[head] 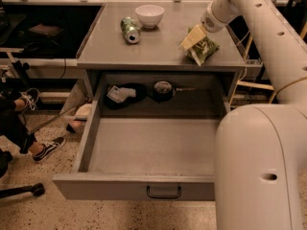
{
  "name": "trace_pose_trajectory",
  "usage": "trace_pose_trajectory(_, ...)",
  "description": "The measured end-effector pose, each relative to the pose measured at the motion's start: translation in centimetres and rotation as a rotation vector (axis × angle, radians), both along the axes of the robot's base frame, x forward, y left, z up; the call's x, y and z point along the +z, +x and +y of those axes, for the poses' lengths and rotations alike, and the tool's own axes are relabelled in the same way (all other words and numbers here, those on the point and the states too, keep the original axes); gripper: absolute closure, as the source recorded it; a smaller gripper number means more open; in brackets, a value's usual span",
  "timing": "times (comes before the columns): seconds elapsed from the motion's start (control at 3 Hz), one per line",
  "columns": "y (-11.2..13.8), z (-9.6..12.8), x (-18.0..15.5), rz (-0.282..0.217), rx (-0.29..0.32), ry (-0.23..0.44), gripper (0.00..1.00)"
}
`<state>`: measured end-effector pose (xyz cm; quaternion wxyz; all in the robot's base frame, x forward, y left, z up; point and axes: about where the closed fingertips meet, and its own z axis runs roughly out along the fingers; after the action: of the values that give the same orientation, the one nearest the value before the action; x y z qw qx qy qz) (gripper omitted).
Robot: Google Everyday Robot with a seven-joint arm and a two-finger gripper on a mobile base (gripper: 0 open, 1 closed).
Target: Pick green jalapeno chip bag from top drawer and place on counter
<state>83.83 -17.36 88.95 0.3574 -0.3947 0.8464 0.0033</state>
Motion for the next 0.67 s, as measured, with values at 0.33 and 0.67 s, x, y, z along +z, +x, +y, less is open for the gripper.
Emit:
trace_pose_trajectory(0.33,0.0,0.1,-0.2,0.004,0.001,0.003,0.00)
trace_pose_trajectory(0.67,-2.6,1.9,-0.4,0.045,0.079,0.029,0.00)
